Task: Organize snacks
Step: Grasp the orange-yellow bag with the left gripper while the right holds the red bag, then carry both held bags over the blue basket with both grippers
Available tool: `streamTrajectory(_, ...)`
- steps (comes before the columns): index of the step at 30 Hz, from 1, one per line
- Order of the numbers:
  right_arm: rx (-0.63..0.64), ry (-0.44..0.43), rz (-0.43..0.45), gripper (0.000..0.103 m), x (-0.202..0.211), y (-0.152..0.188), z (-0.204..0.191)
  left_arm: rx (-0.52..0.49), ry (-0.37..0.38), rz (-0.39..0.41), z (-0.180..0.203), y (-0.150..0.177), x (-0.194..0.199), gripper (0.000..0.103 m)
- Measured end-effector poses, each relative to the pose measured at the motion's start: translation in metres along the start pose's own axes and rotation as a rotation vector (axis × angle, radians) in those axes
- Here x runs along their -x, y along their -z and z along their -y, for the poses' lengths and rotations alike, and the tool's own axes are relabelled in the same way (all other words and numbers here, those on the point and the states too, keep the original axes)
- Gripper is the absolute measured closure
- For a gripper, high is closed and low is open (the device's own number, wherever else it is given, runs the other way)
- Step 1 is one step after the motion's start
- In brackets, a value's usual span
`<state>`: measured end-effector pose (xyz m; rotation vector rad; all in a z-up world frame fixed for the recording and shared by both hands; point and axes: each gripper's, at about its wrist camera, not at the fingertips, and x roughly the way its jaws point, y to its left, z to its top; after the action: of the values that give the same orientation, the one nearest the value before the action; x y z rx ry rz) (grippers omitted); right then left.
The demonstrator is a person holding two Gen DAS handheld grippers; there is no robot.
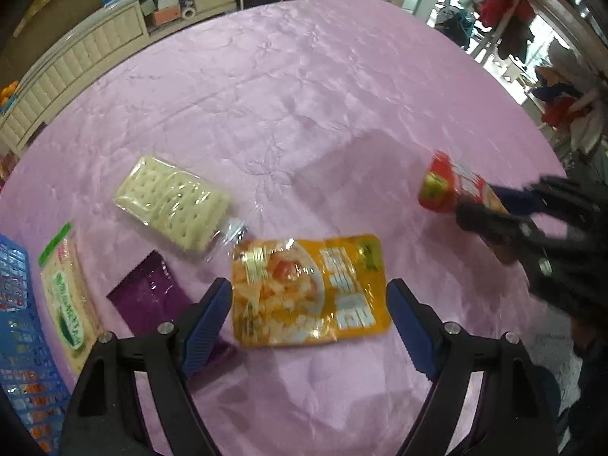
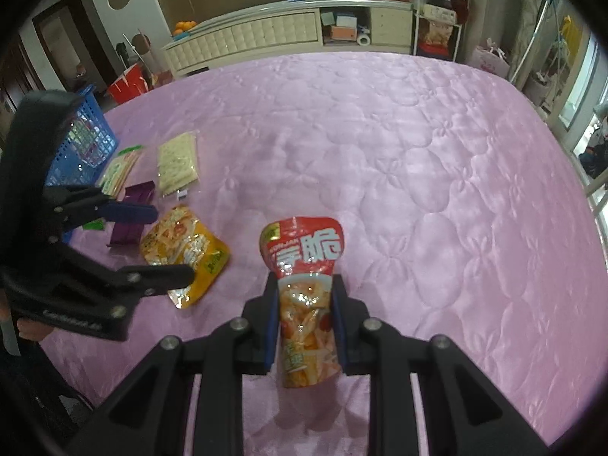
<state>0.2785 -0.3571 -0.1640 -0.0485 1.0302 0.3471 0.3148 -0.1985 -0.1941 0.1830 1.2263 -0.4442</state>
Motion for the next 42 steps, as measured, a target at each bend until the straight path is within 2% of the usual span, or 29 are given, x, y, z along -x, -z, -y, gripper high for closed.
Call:
streamTrajectory(3,-0.012,-0.015,0.006,0.075,-0.001,0.001,-0.004,0.016,0.019,-0.028,0.001,-0.007,-0.01,0.022)
streamTrajectory(7,-0.033,-0.008,0.015,0.075,-0.001,0.001,0.0,-0.049,-0.017,-0.03,0.014,-0.011,-0.016,0.022)
streamTrajectory(9,-0.046,-0.008,0.016,0.075,0.001,0.003,0.004,-0.072,-0.036,-0.03,0.02,-0.014,-0.019,0.019)
streamTrajectory(12,-0.059,-0.007,0.015,0.075,0.002,0.008,0.007,-0.115,-0.094,-0.039,0.036,-0.02,-0.028,0.009)
streamTrajectory(14,-0.068,-0.009,0.012,0.075,0.002,0.01,0.008,-0.091,-0.081,-0.045,0.04,-0.027,-0.033,0.0)
streamTrajectory(19,-0.078,-0.018,0.008,0.075,0.002,0.016,0.012,-0.084,-0.079,-0.034,0.042,-0.027,-0.031,0.002)
streamTrajectory(21,-0.086,-0.026,0.01,0.075,0.001,0.016,0.012,-0.076,-0.078,-0.029,0.041,-0.027,-0.027,0.01)
streamTrajectory(23,-0.094,-0.036,0.012,0.075,0.0,0.015,0.011,-0.067,-0.074,-0.04,0.032,-0.022,-0.019,0.029)
streamTrajectory(25,-0.109,-0.053,0.013,0.075,-0.003,0.014,0.009,-0.055,-0.07,-0.049,0.022,-0.021,-0.015,0.041)
streamTrajectory(27,-0.115,-0.06,0.013,0.075,-0.006,0.013,0.005,-0.045,-0.072,-0.044,0.022,-0.021,-0.012,0.049)
streamTrajectory(30,-0.105,-0.073,0.016,0.075,-0.003,0.01,-0.004,-0.015,-0.067,-0.027,0.02,-0.017,-0.006,0.074)
streamTrajectory(31,-0.101,-0.073,0.016,0.075,-0.002,0.01,-0.006,-0.014,-0.058,-0.024,0.023,-0.015,-0.004,0.092)
streamTrajectory(32,-0.092,-0.073,0.019,0.075,0.001,0.008,-0.01,-0.013,-0.036,-0.024,0.024,-0.013,-0.003,0.097)
streamTrajectory(37,-0.063,-0.058,0.041,0.075,0.018,-0.001,-0.022,-0.02,-0.028,0.024,0.035,-0.003,0.01,0.098)
streamTrajectory(42,-0.041,-0.047,0.072,0.075,0.042,-0.009,-0.037,-0.021,-0.008,0.089,0.043,0.005,0.047,0.098)
